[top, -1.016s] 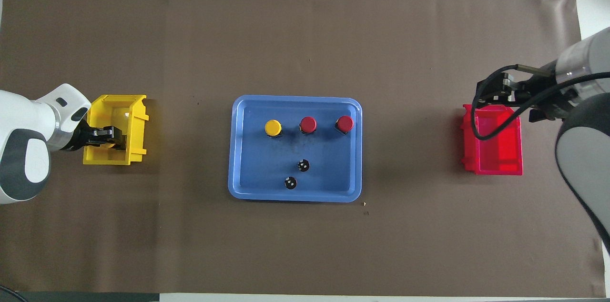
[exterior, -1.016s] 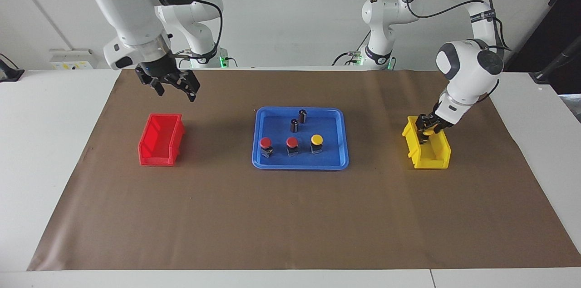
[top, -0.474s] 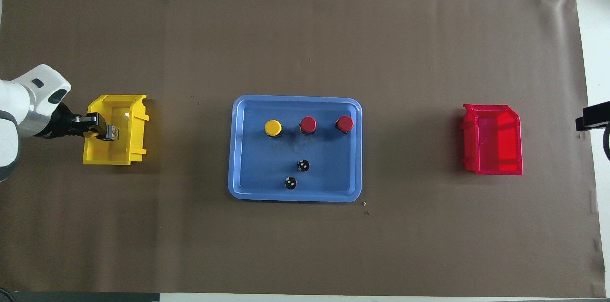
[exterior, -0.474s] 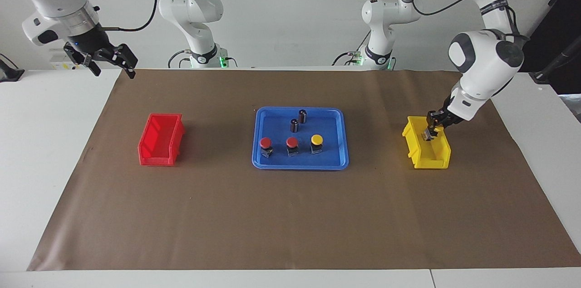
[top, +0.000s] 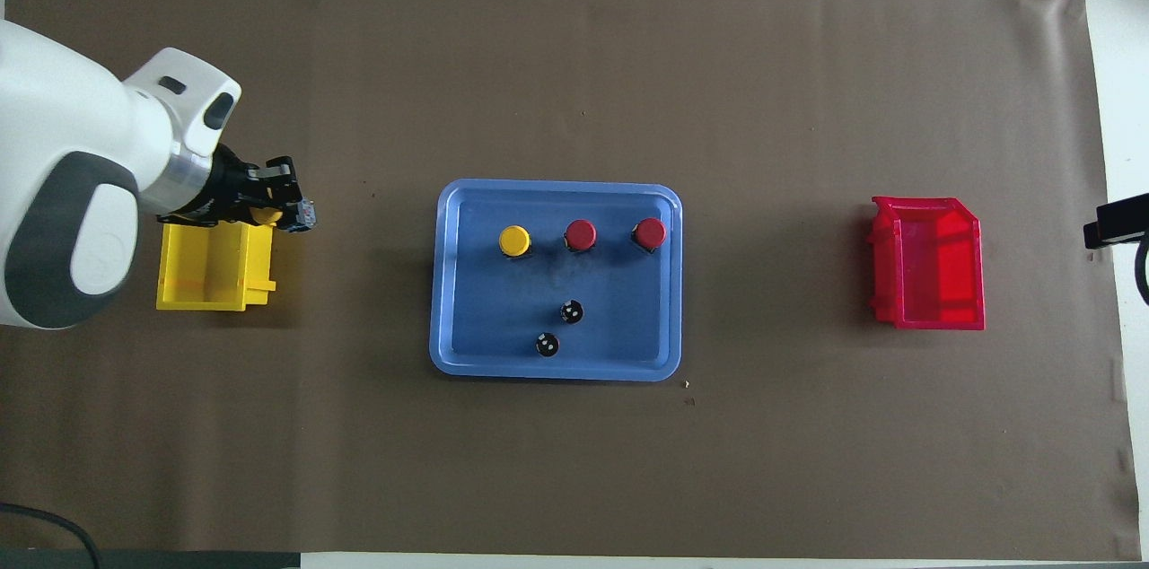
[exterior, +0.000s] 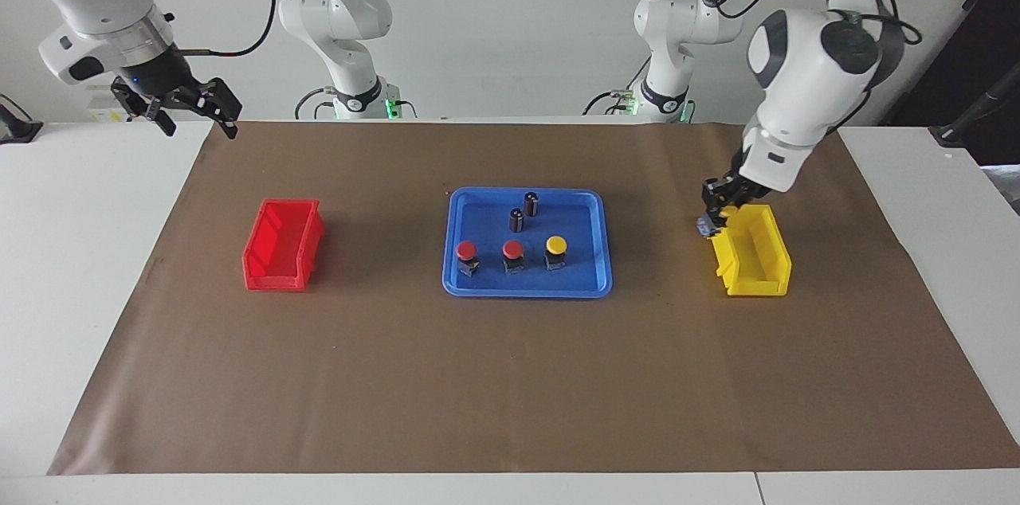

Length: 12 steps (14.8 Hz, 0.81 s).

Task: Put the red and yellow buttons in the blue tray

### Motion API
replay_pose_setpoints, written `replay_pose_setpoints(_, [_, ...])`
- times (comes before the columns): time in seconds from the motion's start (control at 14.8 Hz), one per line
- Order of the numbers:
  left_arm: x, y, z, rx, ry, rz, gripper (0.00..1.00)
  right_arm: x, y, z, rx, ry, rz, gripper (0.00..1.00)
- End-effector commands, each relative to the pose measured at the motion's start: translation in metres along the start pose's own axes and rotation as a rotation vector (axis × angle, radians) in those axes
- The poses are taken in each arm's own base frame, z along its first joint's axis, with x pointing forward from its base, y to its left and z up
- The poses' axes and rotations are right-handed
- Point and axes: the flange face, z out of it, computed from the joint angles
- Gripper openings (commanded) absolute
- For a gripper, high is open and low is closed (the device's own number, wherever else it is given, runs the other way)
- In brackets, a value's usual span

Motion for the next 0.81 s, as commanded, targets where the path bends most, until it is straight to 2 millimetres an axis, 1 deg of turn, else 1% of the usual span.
replay_pose_setpoints(0.0, [-0.023, 0.046, 0.034, -0.025, 0.039, -0.079, 0.02, -0.001, -0.002, -0.003, -0.003, 0.004, -0.026, 1.00])
replay_pose_setpoints(0.07, [-0.030, 0.059, 0.045, -0.022, 0.035, -0.080, 0.01, -0.001, -0.004, -0.004, -0.003, 0.004, -0.024, 1.00])
replay_pose_setpoints(0.2, [-0.041, 0.072, 0.059, -0.018, 0.029, -0.075, 0.02, -0.001, -0.005, -0.004, -0.003, 0.006, -0.022, 1.00])
replay_pose_setpoints(0.34, [-0.057, 0.092, 0.082, -0.022, 0.032, -0.089, 0.02, -0.001, -0.004, -0.003, -0.003, 0.007, -0.021, 1.00])
replay_pose_setpoints(0.41, [-0.061, 0.096, 0.089, -0.030, 0.039, -0.088, 0.02, -0.001, -0.003, -0.004, -0.003, 0.004, -0.021, 1.00])
replay_pose_setpoints(0.54, [-0.063, 0.095, 0.094, -0.030, 0.039, -0.089, 0.02, -0.001, -0.004, -0.004, -0.003, 0.004, -0.022, 1.00])
replay_pose_setpoints(0.75, [-0.067, 0.101, 0.104, -0.023, 0.033, -0.077, 0.02, -0.001, -0.011, -0.003, -0.003, 0.001, -0.035, 1.00])
